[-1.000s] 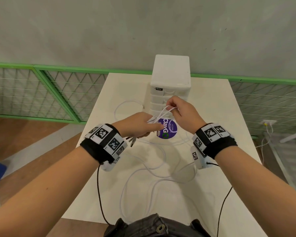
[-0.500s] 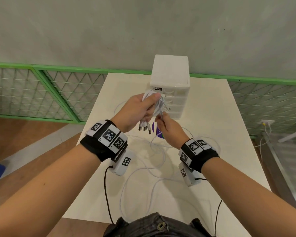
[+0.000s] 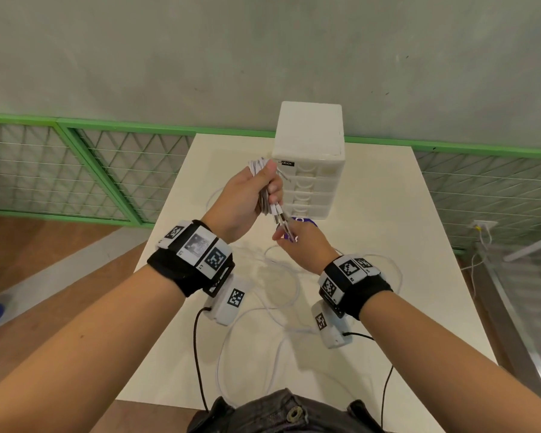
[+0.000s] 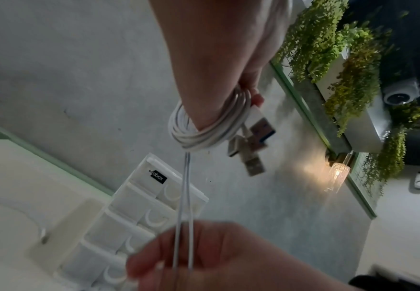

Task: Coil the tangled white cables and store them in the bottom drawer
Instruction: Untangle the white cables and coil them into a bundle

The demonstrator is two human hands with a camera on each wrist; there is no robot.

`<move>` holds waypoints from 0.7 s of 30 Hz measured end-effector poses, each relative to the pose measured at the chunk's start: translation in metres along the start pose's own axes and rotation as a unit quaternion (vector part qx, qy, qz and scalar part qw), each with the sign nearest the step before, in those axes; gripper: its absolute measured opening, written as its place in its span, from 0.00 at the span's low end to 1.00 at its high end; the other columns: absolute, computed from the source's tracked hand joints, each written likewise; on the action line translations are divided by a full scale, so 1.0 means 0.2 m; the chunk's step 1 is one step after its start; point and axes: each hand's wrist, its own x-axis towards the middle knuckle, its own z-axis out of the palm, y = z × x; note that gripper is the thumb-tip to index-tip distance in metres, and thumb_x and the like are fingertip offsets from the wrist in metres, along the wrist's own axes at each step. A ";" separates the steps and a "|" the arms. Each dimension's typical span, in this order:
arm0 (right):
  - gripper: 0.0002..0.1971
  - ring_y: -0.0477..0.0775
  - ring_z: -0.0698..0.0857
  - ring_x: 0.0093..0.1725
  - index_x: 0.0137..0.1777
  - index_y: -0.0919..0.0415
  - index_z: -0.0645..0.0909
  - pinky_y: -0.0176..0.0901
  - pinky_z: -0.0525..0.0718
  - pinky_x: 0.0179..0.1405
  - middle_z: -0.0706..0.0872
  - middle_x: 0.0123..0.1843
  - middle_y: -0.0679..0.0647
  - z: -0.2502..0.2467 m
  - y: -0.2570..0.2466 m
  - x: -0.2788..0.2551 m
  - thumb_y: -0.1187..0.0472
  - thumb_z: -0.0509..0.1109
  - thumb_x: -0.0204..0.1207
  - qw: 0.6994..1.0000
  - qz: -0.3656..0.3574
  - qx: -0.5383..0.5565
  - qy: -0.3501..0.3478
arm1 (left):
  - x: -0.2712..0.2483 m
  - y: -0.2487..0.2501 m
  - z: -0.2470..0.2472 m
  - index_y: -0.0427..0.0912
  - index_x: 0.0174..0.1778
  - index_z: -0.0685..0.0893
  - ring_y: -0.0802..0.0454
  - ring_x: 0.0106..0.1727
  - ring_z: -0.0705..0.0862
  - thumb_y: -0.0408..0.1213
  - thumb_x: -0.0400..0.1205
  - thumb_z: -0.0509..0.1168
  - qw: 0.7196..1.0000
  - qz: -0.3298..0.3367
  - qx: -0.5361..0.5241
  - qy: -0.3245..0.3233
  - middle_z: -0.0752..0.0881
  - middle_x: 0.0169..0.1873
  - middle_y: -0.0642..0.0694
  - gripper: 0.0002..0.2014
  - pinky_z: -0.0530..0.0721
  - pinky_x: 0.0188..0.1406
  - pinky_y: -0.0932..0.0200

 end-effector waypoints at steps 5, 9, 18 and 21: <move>0.08 0.52 0.82 0.46 0.45 0.54 0.78 0.40 0.75 0.43 0.86 0.44 0.53 0.00 0.05 -0.02 0.60 0.58 0.81 0.998 0.032 0.016 -0.056 | 0.06 0.10 0.00 0.43 0.37 0.69 0.56 0.27 0.74 0.36 0.88 0.51 0.994 0.080 -0.059 0.041 0.74 0.25 0.52 0.13 0.73 0.36 0.59; 0.07 0.54 0.82 0.39 0.50 0.53 0.78 0.46 0.79 0.41 0.85 0.42 0.58 0.03 0.07 -0.08 0.59 0.58 0.81 0.996 -0.014 -0.022 -0.083 | 0.14 0.15 -0.02 0.43 0.44 0.68 0.54 0.29 0.75 0.32 0.87 0.53 0.976 0.180 -0.004 0.125 0.76 0.28 0.50 0.06 0.73 0.34 0.57; 0.12 0.40 0.76 0.32 0.41 0.52 0.85 0.29 0.72 0.39 0.84 0.29 0.49 -0.12 -0.04 -0.07 0.66 0.61 0.71 0.974 -0.223 0.007 0.043 | 0.19 -0.07 -0.16 0.31 0.59 0.69 0.38 0.43 0.82 0.38 0.85 0.59 0.840 0.160 0.516 0.054 0.82 0.46 0.33 0.14 0.82 0.48 0.41; 0.12 0.37 0.75 0.34 0.35 0.56 0.87 0.27 0.70 0.42 0.87 0.31 0.50 -0.19 -0.02 -0.04 0.63 0.60 0.67 0.960 -0.241 0.025 0.138 | 0.15 -0.10 -0.19 0.36 0.59 0.71 0.43 0.51 0.81 0.43 0.85 0.58 0.817 0.037 0.573 -0.041 0.81 0.52 0.40 0.14 0.80 0.54 0.45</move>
